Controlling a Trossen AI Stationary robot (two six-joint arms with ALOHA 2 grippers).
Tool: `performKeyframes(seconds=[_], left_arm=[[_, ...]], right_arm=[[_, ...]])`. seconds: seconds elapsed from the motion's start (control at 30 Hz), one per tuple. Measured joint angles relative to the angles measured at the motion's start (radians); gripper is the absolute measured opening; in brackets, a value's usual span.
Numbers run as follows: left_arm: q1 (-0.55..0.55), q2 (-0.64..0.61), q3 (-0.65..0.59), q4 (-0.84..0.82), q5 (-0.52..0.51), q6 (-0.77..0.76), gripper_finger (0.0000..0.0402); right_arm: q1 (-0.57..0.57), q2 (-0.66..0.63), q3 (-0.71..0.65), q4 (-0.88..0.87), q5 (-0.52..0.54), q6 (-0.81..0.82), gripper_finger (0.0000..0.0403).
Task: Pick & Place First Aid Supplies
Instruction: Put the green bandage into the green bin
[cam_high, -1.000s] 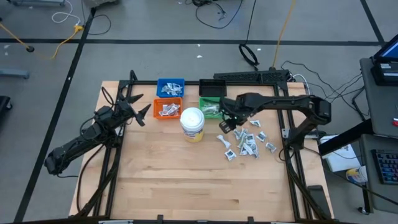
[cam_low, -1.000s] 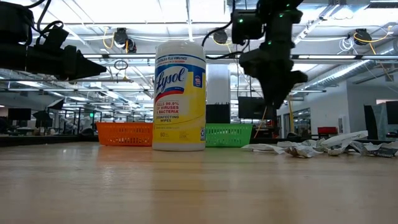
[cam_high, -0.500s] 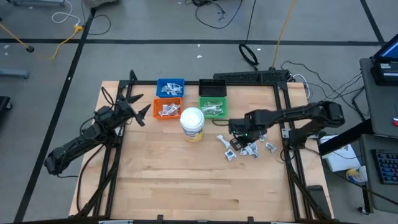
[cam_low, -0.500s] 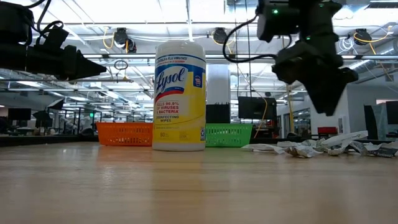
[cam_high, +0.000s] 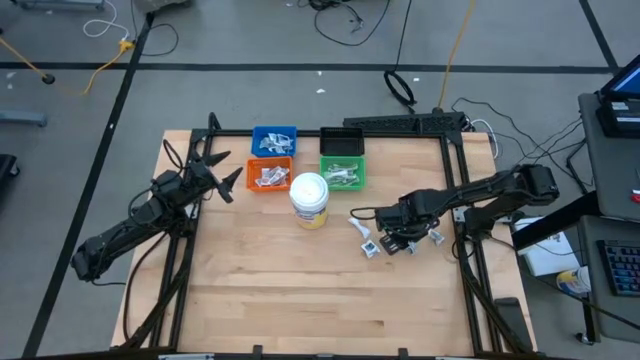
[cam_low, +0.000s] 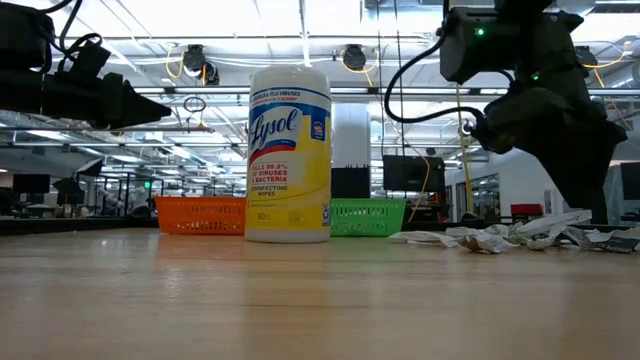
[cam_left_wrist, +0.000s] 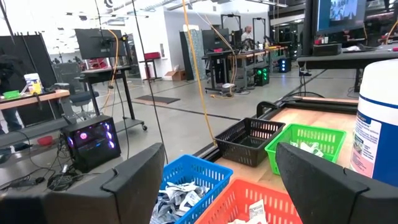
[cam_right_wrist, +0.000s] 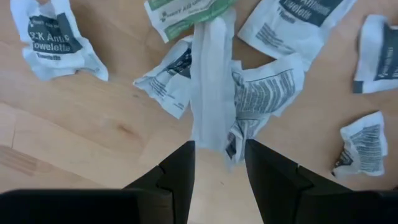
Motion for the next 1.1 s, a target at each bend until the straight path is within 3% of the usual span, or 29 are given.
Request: performKeyframes(seconds=[0.3,0.57,0.83,1.1], left_arm=[[0.0,0.0,0.0,0.0,0.0,0.0,0.031],[0.0,0.0,0.0,0.0,0.0,0.0,0.031],[0.0,0.0,0.0,0.0,0.0,0.0,0.031],[0.0,0.0,0.0,0.0,0.0,0.0,0.031]], right_arm=[[-0.001,0.0,-0.041,0.079,-0.013,-0.036,0.0111],[-0.002,0.0,-0.049,0.101,-0.026,-0.058,0.0008],[-0.015,-0.008,0.024,0.023,0.025,-0.127,0.0001],[-0.088,0.003,0.172,-0.132,0.121,-0.418,0.0001]])
